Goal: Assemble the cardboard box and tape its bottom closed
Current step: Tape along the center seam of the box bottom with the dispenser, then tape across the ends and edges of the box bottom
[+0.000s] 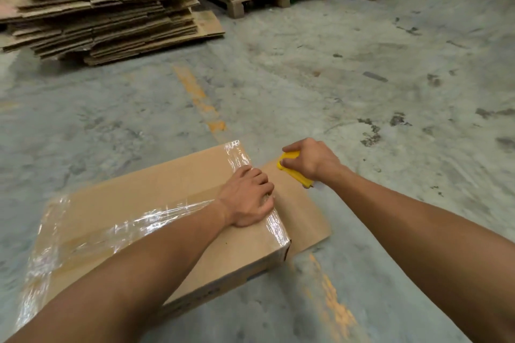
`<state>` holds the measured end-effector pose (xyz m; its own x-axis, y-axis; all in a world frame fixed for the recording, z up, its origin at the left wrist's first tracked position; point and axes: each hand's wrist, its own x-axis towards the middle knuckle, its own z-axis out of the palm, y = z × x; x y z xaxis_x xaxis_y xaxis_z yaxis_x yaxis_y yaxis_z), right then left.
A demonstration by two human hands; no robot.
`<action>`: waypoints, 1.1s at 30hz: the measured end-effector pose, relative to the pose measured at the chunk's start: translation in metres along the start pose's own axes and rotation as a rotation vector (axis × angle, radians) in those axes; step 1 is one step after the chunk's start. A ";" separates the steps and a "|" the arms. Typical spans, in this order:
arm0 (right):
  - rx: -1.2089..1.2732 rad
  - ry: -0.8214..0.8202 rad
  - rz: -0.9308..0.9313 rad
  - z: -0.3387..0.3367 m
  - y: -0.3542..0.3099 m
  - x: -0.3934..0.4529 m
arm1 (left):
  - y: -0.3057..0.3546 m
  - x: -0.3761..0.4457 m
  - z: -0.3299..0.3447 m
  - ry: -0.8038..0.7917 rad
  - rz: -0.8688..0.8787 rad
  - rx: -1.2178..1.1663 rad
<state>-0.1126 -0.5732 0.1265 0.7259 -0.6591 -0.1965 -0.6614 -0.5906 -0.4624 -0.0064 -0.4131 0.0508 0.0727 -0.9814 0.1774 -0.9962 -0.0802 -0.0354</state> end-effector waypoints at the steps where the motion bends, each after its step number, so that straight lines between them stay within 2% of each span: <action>1: 0.036 -0.009 -0.001 0.002 -0.007 -0.001 | -0.004 -0.012 -0.002 0.002 -0.022 -0.006; 6: 0.251 -0.055 -0.023 0.012 -0.049 0.002 | -0.032 -0.085 -0.009 -0.034 -0.096 0.025; 9: 0.523 -0.135 -0.043 0.017 -0.078 0.006 | -0.049 -0.114 -0.012 -0.094 -0.109 0.026; 12: 0.766 -0.254 -0.088 0.016 -0.099 -0.005 | -0.062 -0.121 -0.022 -0.122 -0.159 -0.149; 15: 0.922 -0.408 -0.126 0.010 -0.103 -0.020 | -0.078 -0.119 -0.046 0.089 -0.337 -0.317; 17: 0.933 -0.514 -0.081 0.004 -0.098 -0.030 | -0.085 -0.114 -0.072 0.177 -0.608 -0.574; 18: 0.954 -0.565 -0.063 0.002 -0.095 -0.034 | -0.085 -0.109 -0.087 0.170 -0.771 -0.841; 20: 1.027 -0.629 -0.046 -0.002 -0.088 -0.037 | -0.083 -0.098 -0.113 0.024 -1.039 -1.369; 21: 1.063 -0.641 -0.042 -0.005 -0.085 -0.038 | -0.080 -0.094 -0.123 -0.093 -1.087 -1.538; 23: 1.131 -0.665 -0.057 -0.009 -0.081 -0.039 | -0.073 -0.088 -0.135 -0.257 -1.075 -1.747; 26: 1.213 -0.701 -0.107 -0.013 -0.074 -0.039 | -0.059 -0.079 -0.141 -0.348 -1.031 -1.958; 33: 1.318 -0.725 -0.120 -0.021 -0.064 -0.042 | -0.049 -0.066 -0.148 -0.322 -0.947 -2.132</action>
<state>-0.1049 -0.5177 0.1821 0.9556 -0.0398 -0.2920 -0.2409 0.4651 -0.8518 0.0304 -0.3189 0.1863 0.1589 -0.7987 -0.5803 0.6810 -0.3370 0.6502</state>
